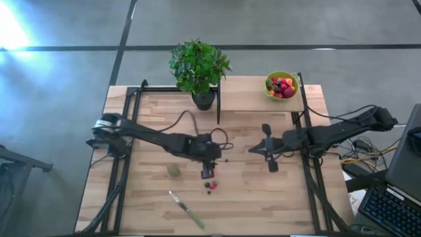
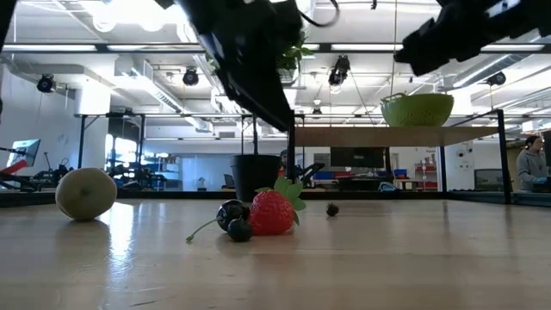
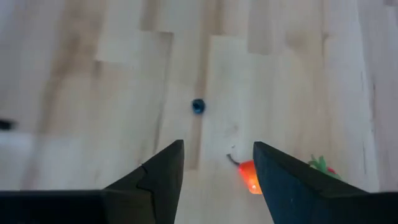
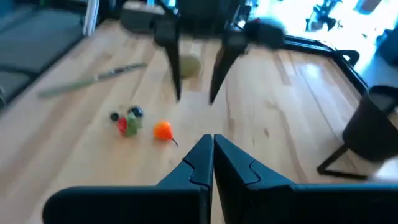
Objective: Pick & Place Fruit
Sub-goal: Put the pear into the green strainer bowl on the shelf
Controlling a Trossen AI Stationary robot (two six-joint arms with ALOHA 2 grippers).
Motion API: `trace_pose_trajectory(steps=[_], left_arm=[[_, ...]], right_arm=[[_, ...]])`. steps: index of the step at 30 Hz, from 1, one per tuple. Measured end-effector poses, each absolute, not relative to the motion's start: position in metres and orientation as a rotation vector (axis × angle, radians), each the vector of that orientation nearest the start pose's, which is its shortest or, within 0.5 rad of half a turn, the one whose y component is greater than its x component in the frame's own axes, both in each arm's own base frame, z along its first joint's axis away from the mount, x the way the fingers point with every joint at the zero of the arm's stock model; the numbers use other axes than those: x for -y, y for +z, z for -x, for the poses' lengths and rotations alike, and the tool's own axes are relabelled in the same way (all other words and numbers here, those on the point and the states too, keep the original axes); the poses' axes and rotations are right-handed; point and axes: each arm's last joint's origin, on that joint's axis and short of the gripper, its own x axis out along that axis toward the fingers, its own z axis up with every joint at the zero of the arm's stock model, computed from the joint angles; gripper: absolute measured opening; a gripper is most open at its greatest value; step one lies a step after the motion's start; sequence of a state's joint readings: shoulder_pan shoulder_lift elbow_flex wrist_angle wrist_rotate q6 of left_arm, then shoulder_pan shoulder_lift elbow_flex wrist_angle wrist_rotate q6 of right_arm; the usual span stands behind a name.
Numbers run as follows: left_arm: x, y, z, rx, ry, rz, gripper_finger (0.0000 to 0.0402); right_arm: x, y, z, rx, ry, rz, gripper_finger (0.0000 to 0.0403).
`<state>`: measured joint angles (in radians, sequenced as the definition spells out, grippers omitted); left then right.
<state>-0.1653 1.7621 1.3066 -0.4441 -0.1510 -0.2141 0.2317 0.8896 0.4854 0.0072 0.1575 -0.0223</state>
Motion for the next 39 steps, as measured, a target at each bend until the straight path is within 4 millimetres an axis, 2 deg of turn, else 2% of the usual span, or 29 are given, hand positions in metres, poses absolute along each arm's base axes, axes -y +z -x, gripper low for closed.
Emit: trace_pose_trajectory(steps=[7, 13, 17, 23, 30, 33, 39], left_arm=[[0.065, 0.246, -0.330, -0.710, 0.268, 0.032, 0.0197], [0.061, 0.254, -0.300, -0.536, 0.280, 0.059, 0.0197], [0.056, 0.261, -0.283, -0.420, 0.269, 0.054, 0.0197], [0.050, 0.266, -0.261, -0.328, 0.270, 0.049, 0.0197], [0.047, 0.253, -0.249, -0.325, 0.270, 0.053, 0.0197], [0.046, 0.246, -0.247, -0.345, 0.273, 0.049, 0.0197], [0.046, 0.247, -0.247, -0.339, 0.274, 0.058, 0.0197]], right_arm=[[-0.047, 0.206, -0.221, -0.388, 0.126, 0.333, 0.0008], [-0.054, 0.190, -0.248, -0.456, 0.161, 0.433, 0.0015], [-0.058, 0.185, -0.267, -0.500, 0.172, 0.443, 0.0047], [-0.065, 0.175, -0.295, -0.599, 0.192, 0.464, 0.0121], [-0.072, 0.155, -0.325, -0.793, 0.249, 0.477, 0.0183], [-0.074, 0.151, -0.338, -0.859, 0.285, 0.458, 0.0194], [-0.079, 0.147, -0.360, -0.895, 0.346, 0.451, 0.0195]])
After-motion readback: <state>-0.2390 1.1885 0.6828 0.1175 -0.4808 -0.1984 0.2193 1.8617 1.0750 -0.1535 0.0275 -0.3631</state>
